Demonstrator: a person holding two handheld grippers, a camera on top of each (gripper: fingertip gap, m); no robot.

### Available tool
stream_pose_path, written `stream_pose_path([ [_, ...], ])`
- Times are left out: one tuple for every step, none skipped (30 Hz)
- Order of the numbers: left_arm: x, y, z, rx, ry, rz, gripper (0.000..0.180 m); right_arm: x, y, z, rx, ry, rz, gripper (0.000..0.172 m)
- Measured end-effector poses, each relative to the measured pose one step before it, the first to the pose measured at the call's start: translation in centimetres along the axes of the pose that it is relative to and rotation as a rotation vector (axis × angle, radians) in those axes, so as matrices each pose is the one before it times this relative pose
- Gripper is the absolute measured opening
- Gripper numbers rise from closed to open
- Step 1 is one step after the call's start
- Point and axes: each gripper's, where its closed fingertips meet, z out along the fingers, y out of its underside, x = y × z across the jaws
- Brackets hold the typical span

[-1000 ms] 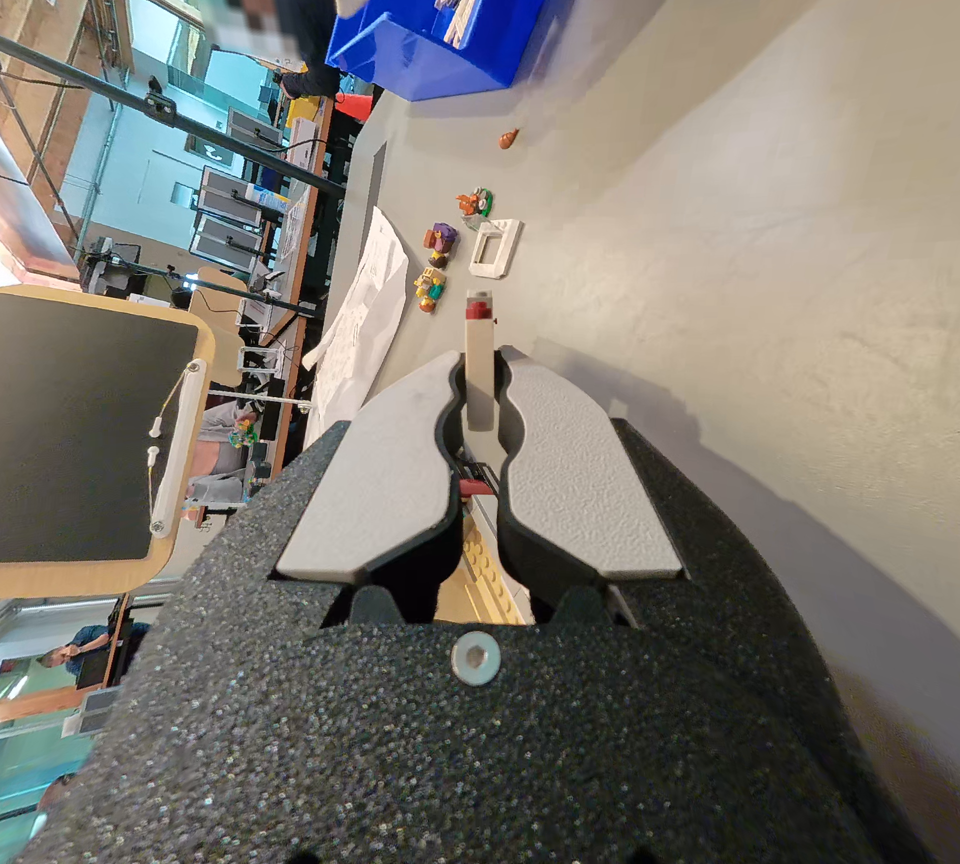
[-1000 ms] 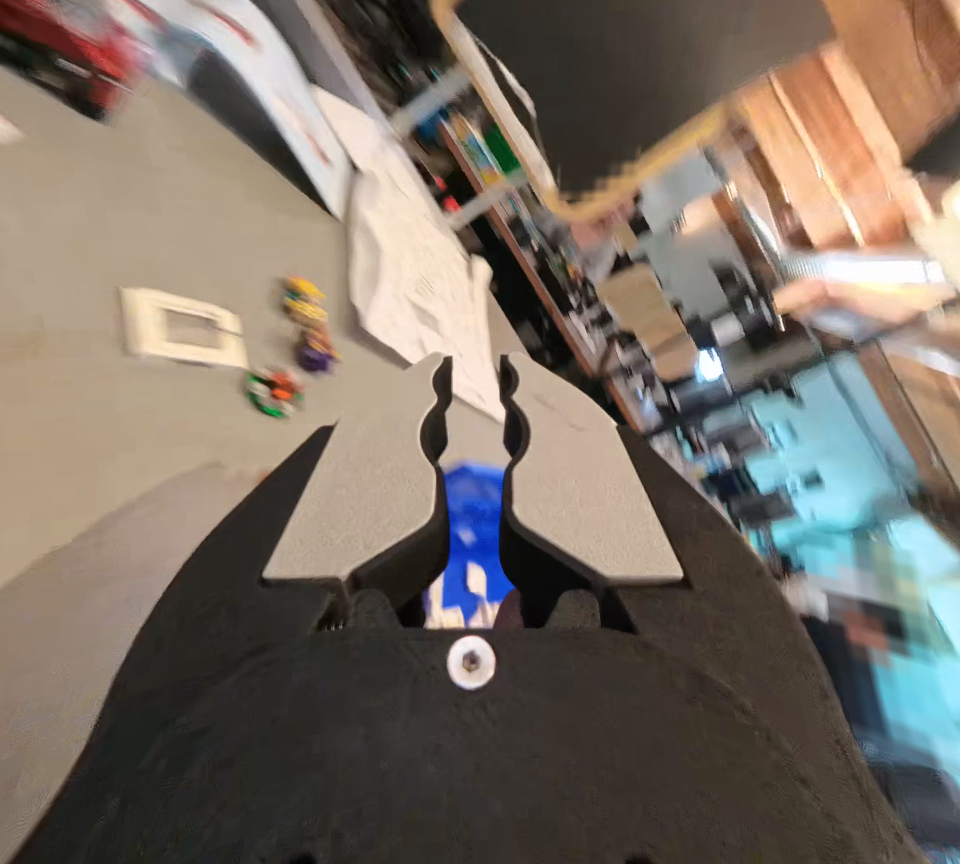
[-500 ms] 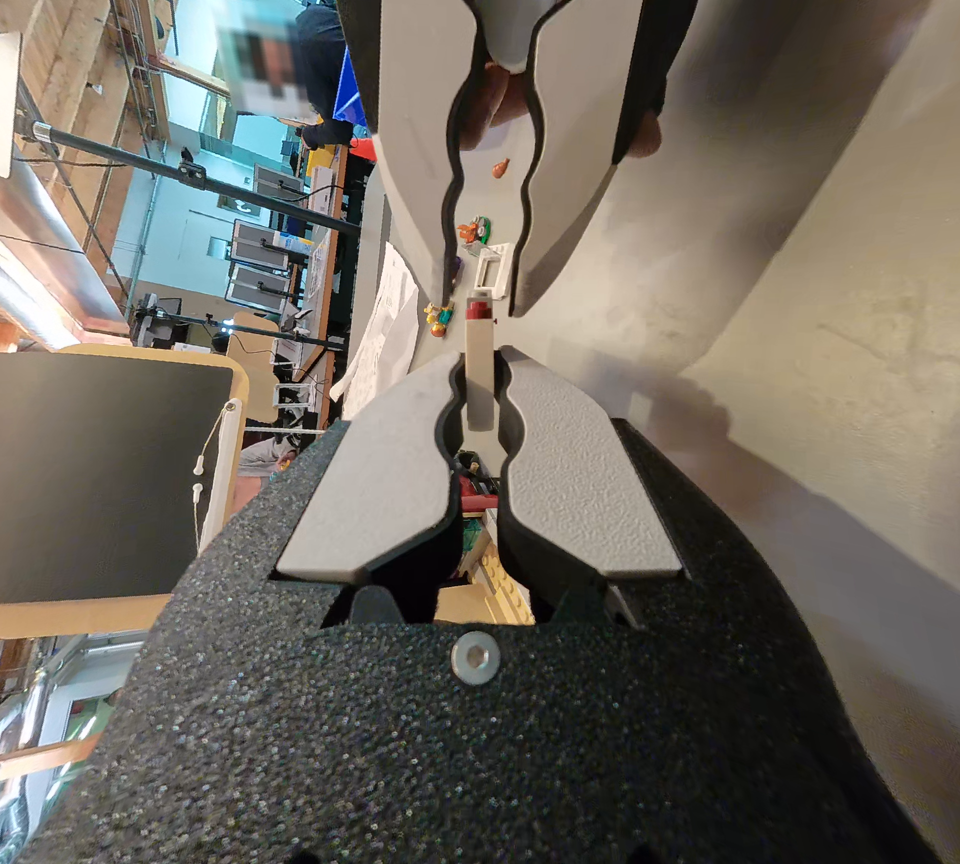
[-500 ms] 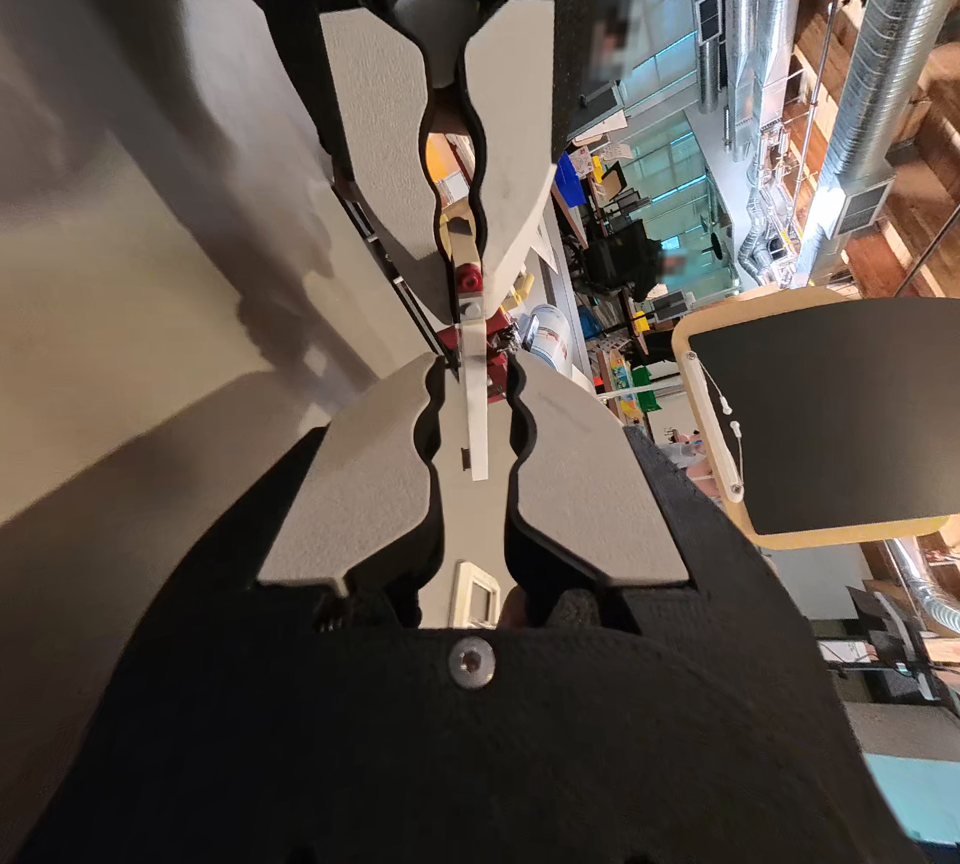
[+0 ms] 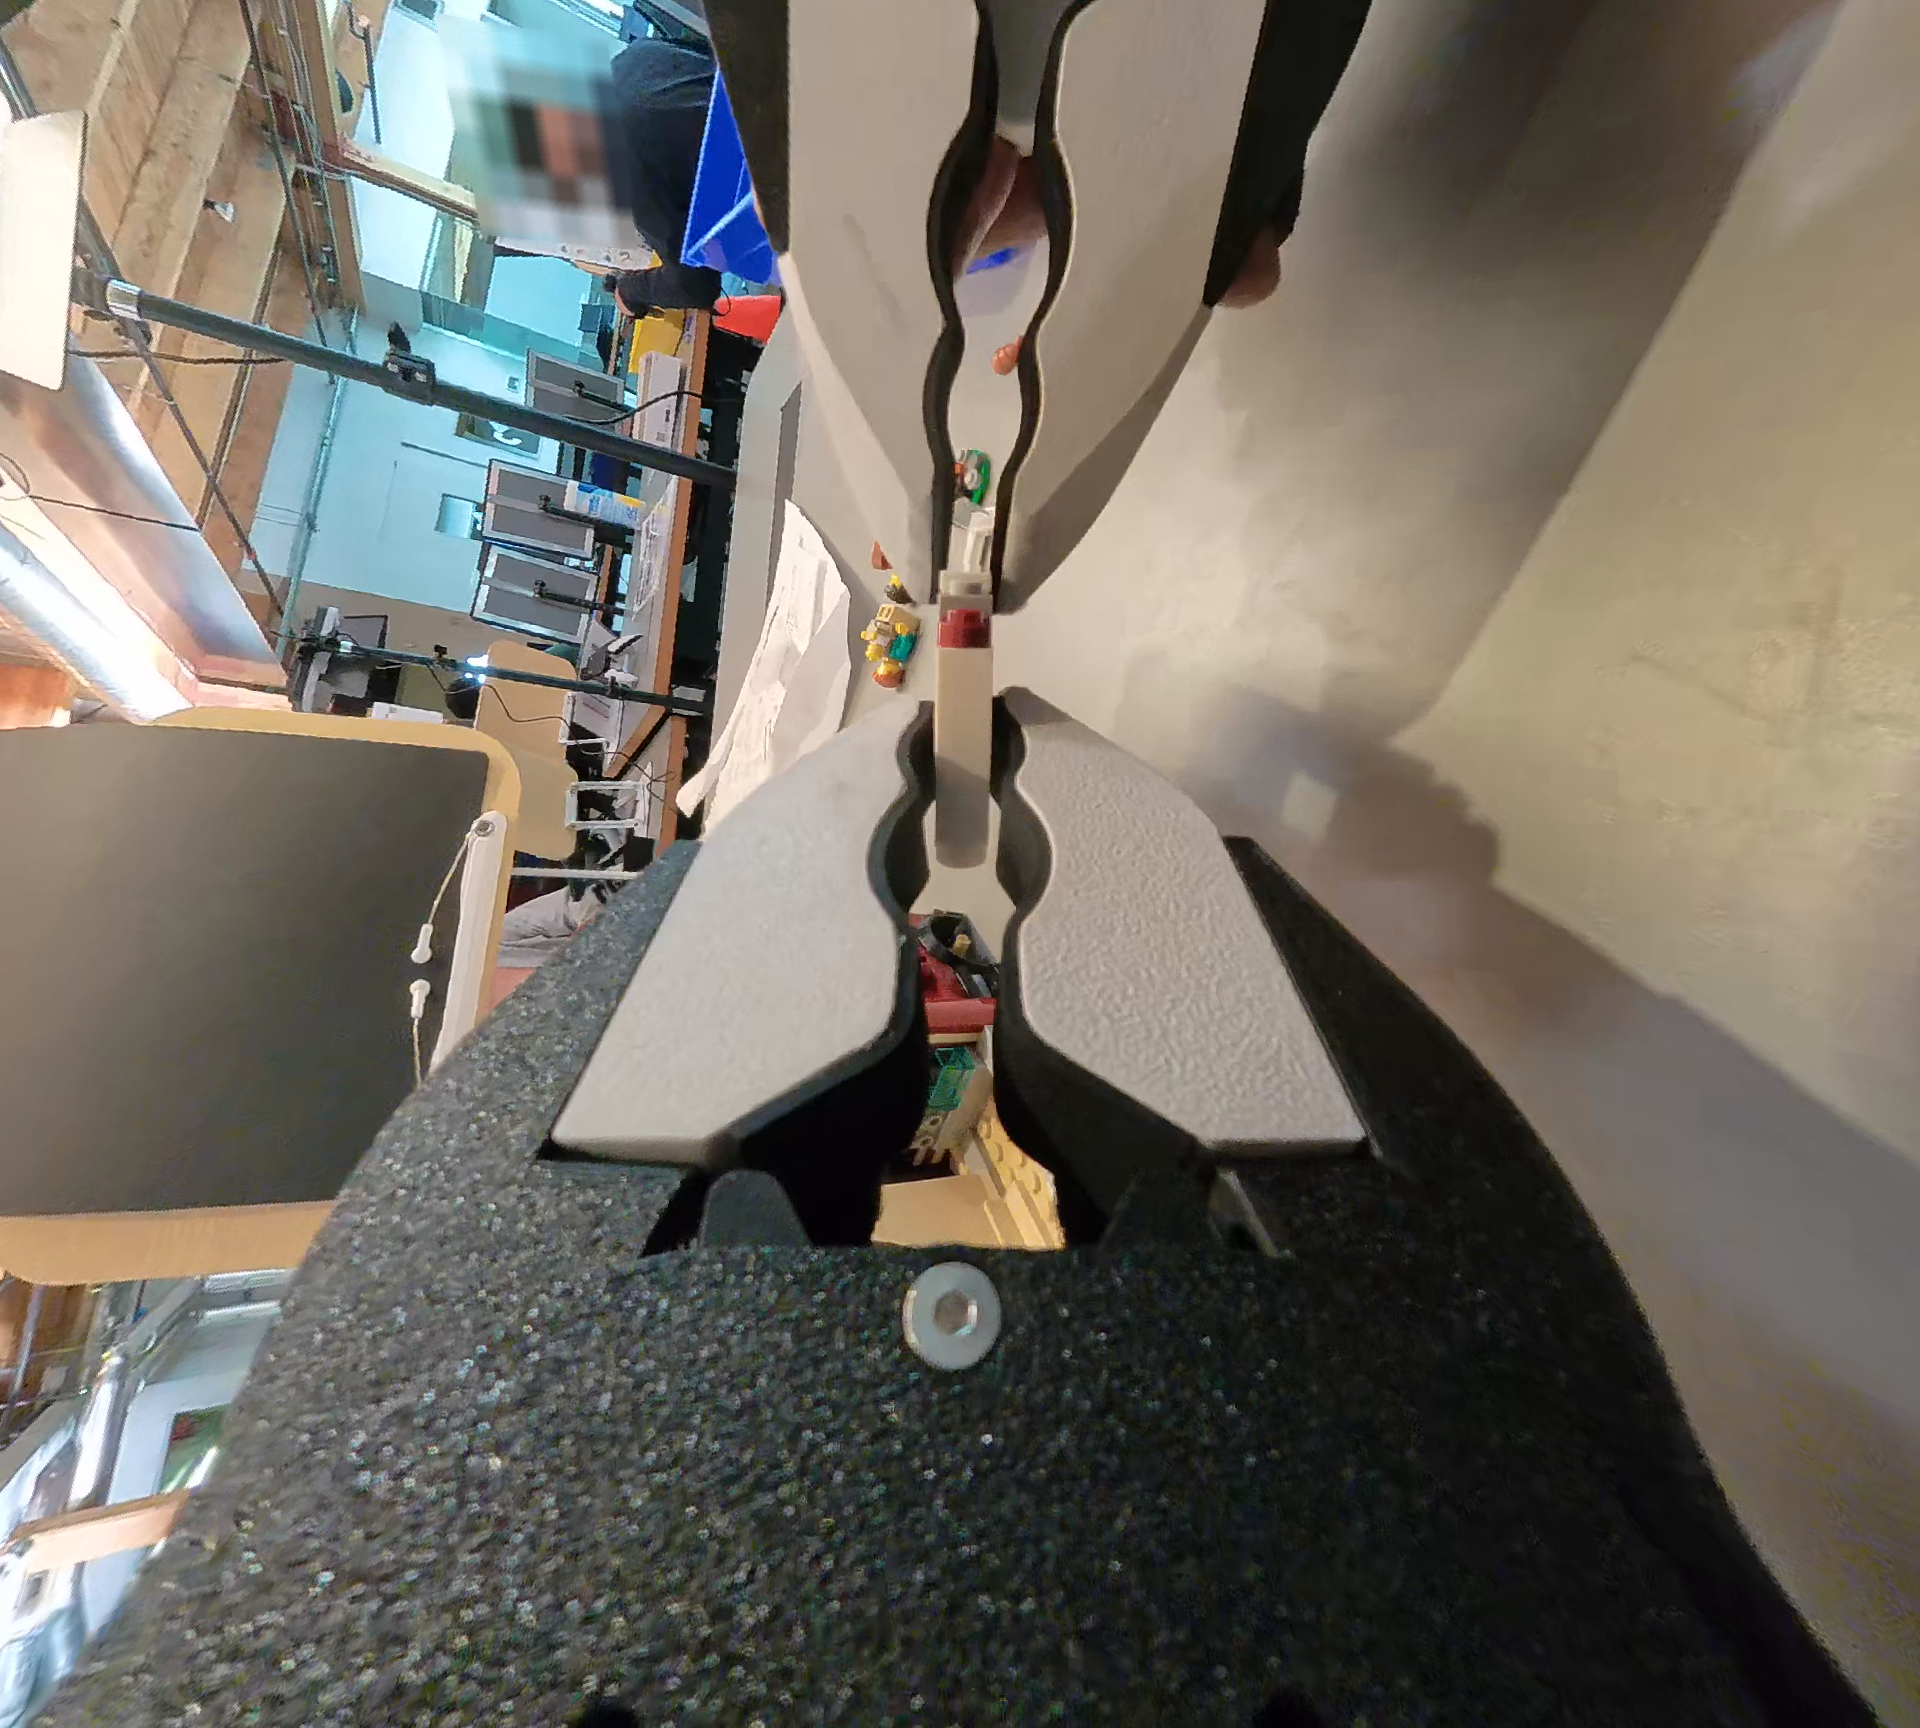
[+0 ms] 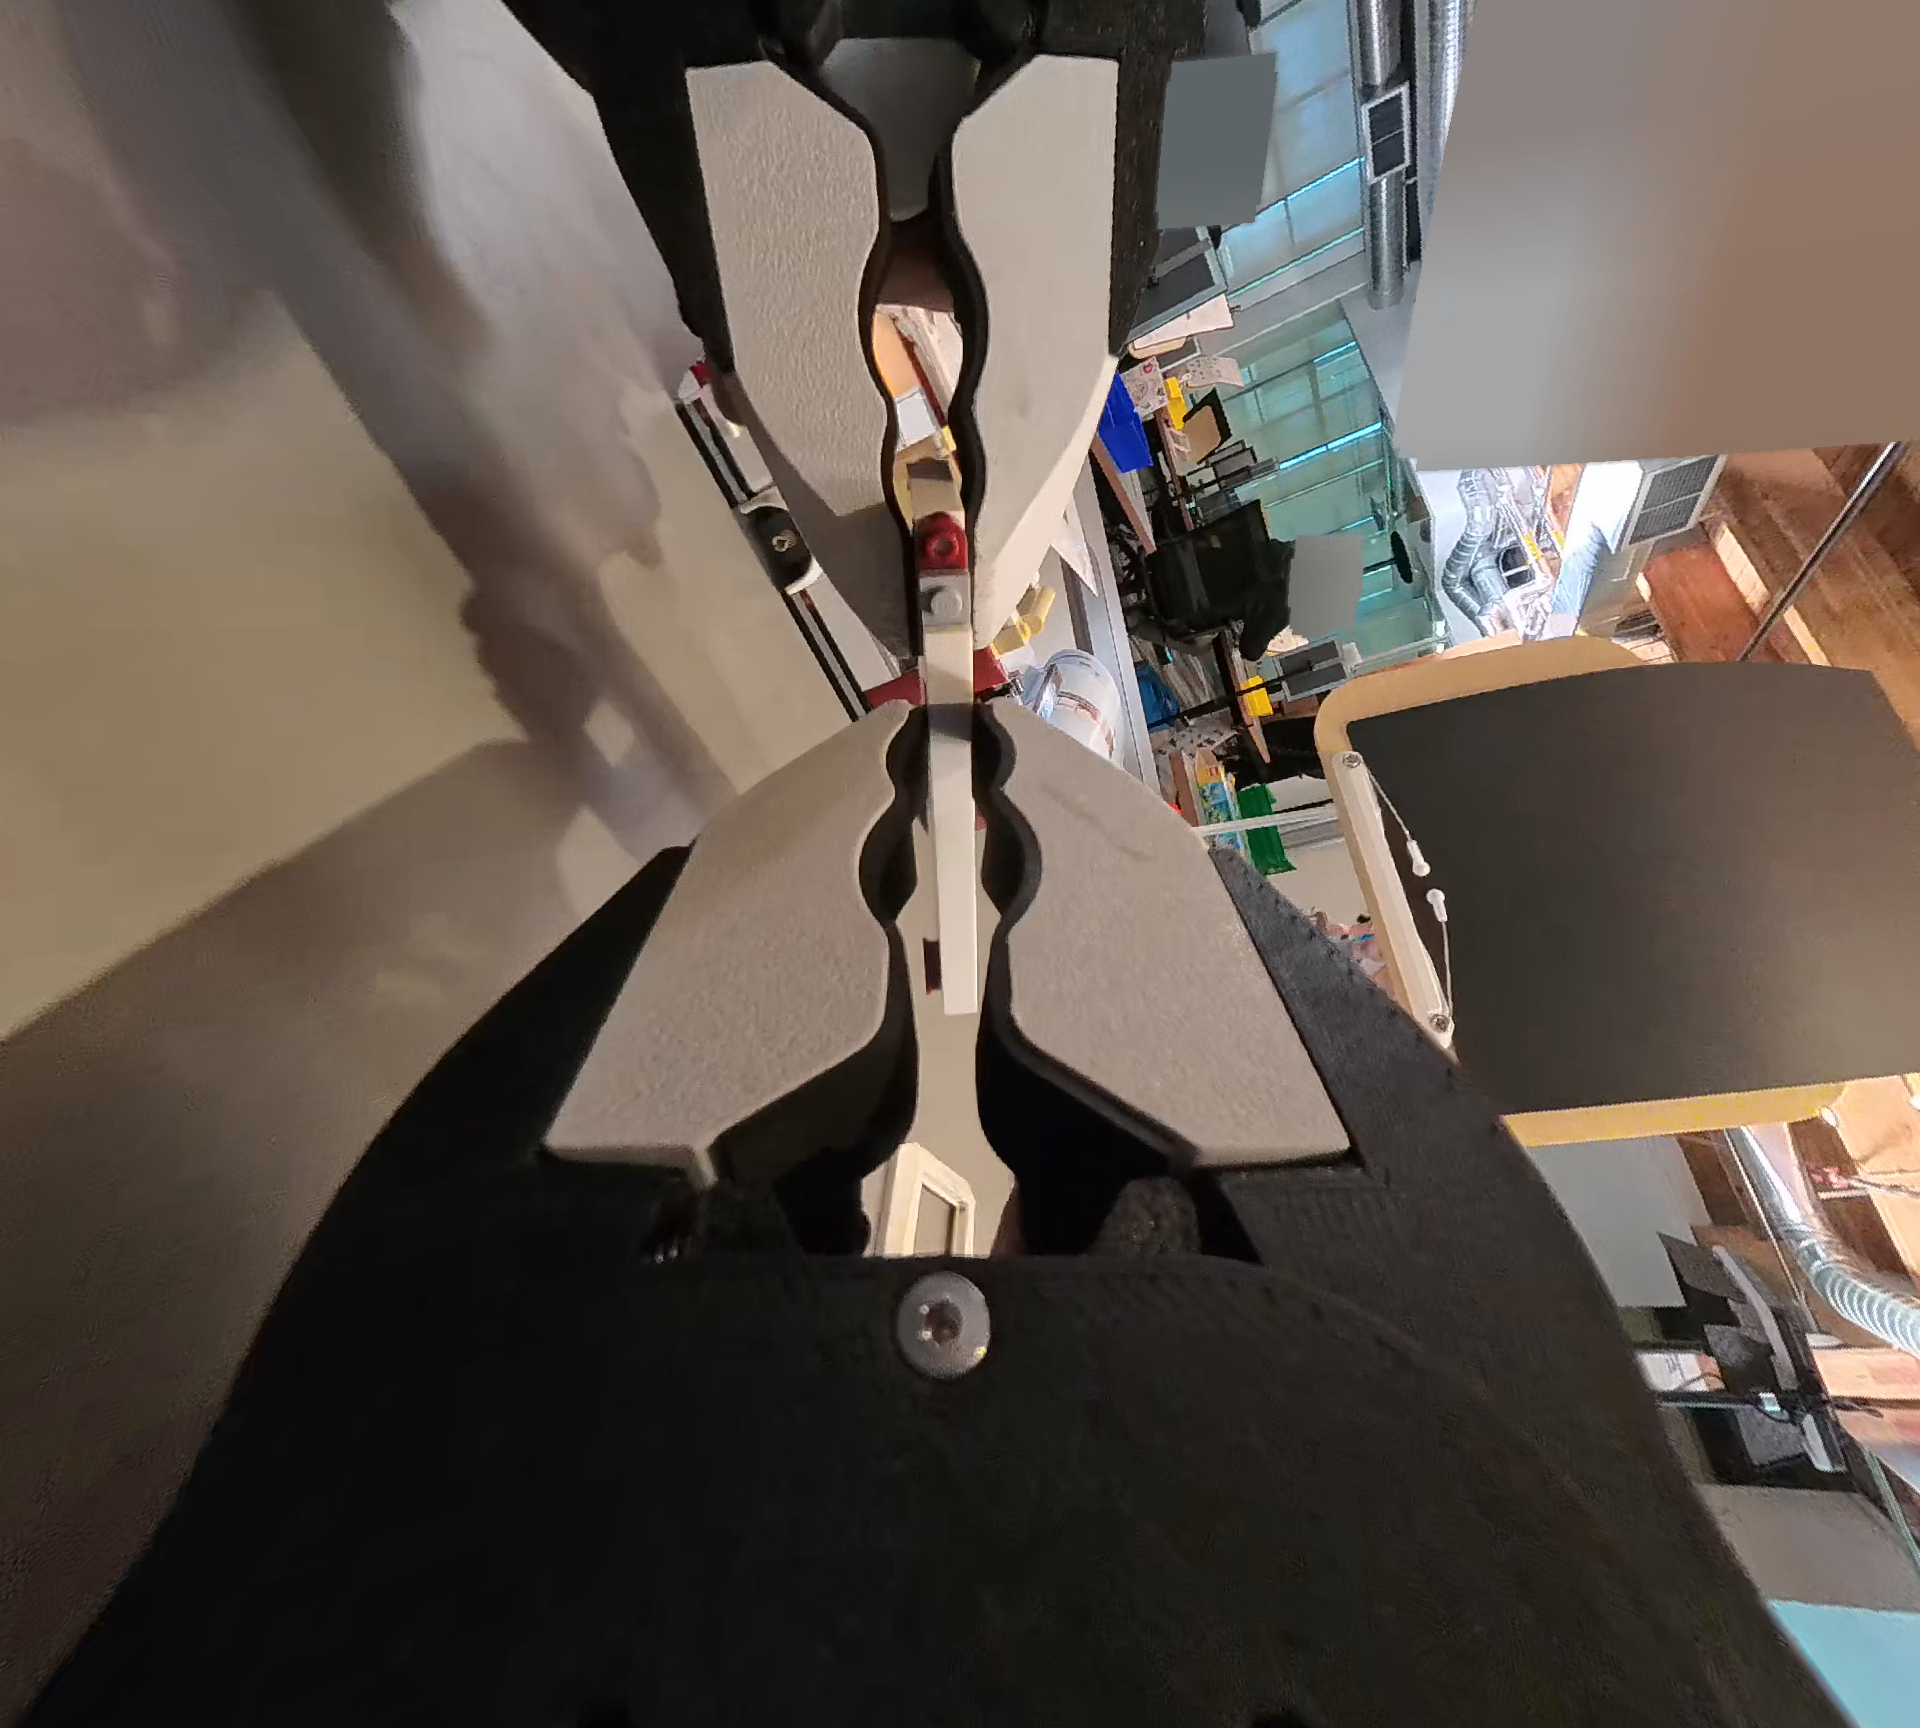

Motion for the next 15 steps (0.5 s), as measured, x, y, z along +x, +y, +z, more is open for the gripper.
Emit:
stream_pose_path([
  [0.052, -0.044, 0.010, 0.0010, -0.0004, 0.0052, 0.009, -0.046, -0.038, -0.090, 0.0029, 0.0005, -0.0070, 0.008],
  [0.055, -0.024, -0.007, 0.0004, 0.0030, 0.0010, 0.009, -0.052, -0.055, -0.075, 0.0032, -0.0011, -0.0032, 0.008],
  [0.020, -0.041, 0.003, 0.0010, 0.0006, 0.0003, 0.009, -0.019, -0.047, -0.067, 0.0027, 0.0021, -0.0047, 0.008],
  [-0.028, -0.069, -0.035, 0.0043, -0.0021, 0.0011, 0.009, 0.036, -0.091, -0.092, 0.0051, 0.0051, -0.0090, 0.008],
  [-0.017, -0.092, -0.046, 0.0040, 0.0002, -0.0005, 0.009, 0.028, -0.120, -0.103, 0.0055, 0.0028, -0.0075, 0.008],
  [0.011, -0.049, -0.028, 0.0019, 0.0023, -0.0019, 0.009, 0.007, -0.082, -0.078, 0.0045, 0.0004, -0.0046, 0.008],
  [0.000, -0.035, 0.004, 0.0011, 0.0014, -0.0024, 0.009, 0.008, -0.043, -0.061, 0.0028, 0.0007, -0.0040, 0.008],
  [-0.012, -0.072, -0.027, 0.0034, -0.0008, -0.0003, 0.009, 0.033, -0.070, -0.083, 0.0050, 0.0019, -0.0045, 0.008],
  [0.003, -0.080, -0.033, 0.0032, 0.0003, 0.0023, 0.009, 0.009, -0.083, -0.077, 0.0047, -0.0010, -0.0009, 0.008],
  [-0.003, -0.079, -0.031, 0.0017, -0.0006, 0.0020, 0.009, 0.012, -0.080, -0.075, 0.0047, 0.0002, -0.0006, 0.008],
  [-0.013, -0.055, -0.017, 0.0016, -0.0016, 0.0026, 0.009, 0.026, -0.070, -0.073, 0.0046, 0.0018, -0.0019, 0.008],
  [0.003, -0.057, -0.023, -0.0002, 0.0006, 0.0023, 0.009, 0.000, -0.062, -0.074, 0.0034, 0.0002, -0.0015, 0.008],
  [-0.019, -0.101, -0.036, 0.0038, -0.0016, 0.0013, 0.009, 0.041, -0.088, -0.097, 0.0067, 0.0019, -0.0009, 0.008],
  [-0.037, -0.118, -0.046, 0.0066, -0.0005, -0.0018, 0.009, 0.058, -0.123, -0.100, 0.0078, 0.0018, -0.0004, 0.008],
  [-0.003, -0.073, -0.032, 0.0031, 0.0007, 0.0000, 0.009, 0.024, -0.098, -0.074, 0.0052, -0.0002, -0.0002, 0.008],
])
